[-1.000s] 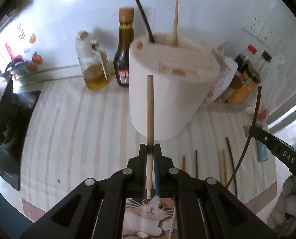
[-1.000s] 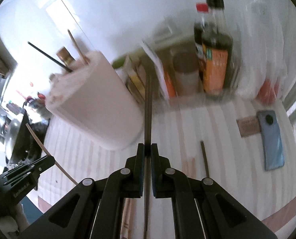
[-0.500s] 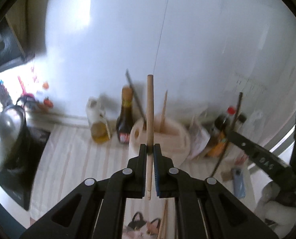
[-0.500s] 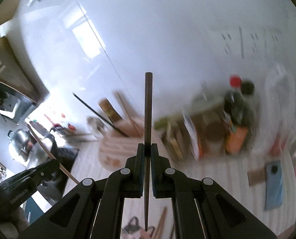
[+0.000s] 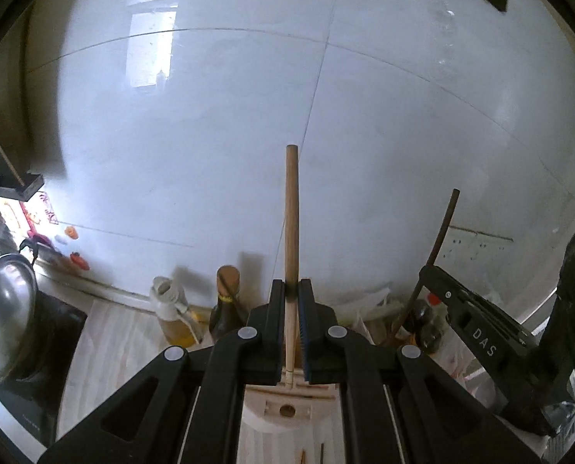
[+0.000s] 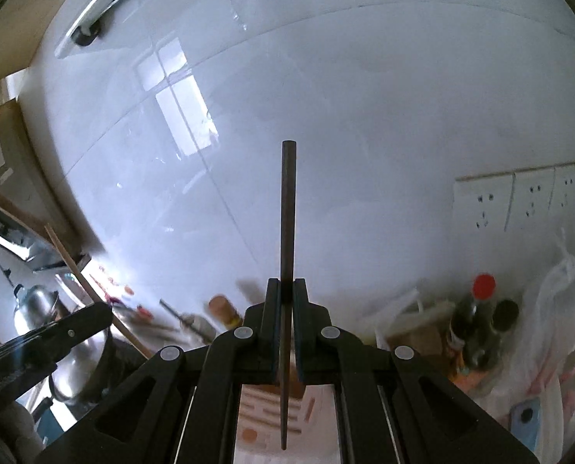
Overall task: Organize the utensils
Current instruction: 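Lift the light chopstick with the left tool while the right tool lifts a dark one, then drop both chopsticks into the cream holder and open both tools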
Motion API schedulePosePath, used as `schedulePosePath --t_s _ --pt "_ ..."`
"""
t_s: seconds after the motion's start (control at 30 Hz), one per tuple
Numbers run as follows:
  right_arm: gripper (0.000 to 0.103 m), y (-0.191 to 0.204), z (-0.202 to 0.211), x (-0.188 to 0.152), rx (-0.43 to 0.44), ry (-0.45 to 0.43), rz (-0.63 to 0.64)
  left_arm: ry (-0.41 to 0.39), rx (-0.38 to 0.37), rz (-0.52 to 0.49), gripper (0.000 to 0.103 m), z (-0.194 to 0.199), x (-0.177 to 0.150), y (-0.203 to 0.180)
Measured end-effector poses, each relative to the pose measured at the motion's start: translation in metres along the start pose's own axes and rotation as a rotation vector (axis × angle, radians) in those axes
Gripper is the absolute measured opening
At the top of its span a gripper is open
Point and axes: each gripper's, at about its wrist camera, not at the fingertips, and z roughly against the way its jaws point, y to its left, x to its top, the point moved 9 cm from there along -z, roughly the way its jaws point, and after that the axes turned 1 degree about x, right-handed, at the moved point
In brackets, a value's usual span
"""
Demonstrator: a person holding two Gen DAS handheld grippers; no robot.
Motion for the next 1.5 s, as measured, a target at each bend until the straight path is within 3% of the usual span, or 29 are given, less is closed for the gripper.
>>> schedulePosePath --t_s 0.27,0.63,0.97,1.17,1.33,1.4,1.43,1.47,1.5 --pt "0.006 -0.008 -0.031 0.013 -0.005 -0.037 -0.01 0.029 -0.028 0.002 0.004 -0.039 0.009 0.0" --pt "0.006 -0.021 -0.073 0.006 0.013 -0.036 -0.042 0.092 -0.06 0.009 0.004 -0.084 0.006 0.003" --pt "0.006 -0.024 -0.093 -0.014 0.018 -0.019 -0.028 0.183 -0.098 0.024 0.004 -0.116 -0.02 0.001" --pt "0.006 -0.027 -0.094 -0.029 0.035 -0.013 -0.024 0.231 -0.132 0.018 0.005 -0.124 -0.032 -0.006" --pt "0.007 -0.02 -0.088 -0.038 0.086 0.034 -0.023 0.241 -0.149 0.073 0.006 -0.108 -0.029 -0.005" --pt "0.007 -0.023 -0.083 -0.04 0.1 0.053 -0.046 0.224 -0.124 0.072 0.013 -0.098 -0.025 -0.002" --pt "0.012 -0.025 -0.078 -0.041 0.104 0.058 -0.062 0.21 -0.115 0.068 0.028 -0.091 -0.023 0.0" --pt "0.02 -0.025 -0.074 -0.041 0.106 0.06 -0.068 0.201 -0.104 0.072 0.054 -0.086 -0.022 0.003" --pt "0.025 -0.027 -0.07 -0.041 0.101 0.059 -0.074 0.19 -0.088 0.077 0.066 -0.082 -0.021 0.009"
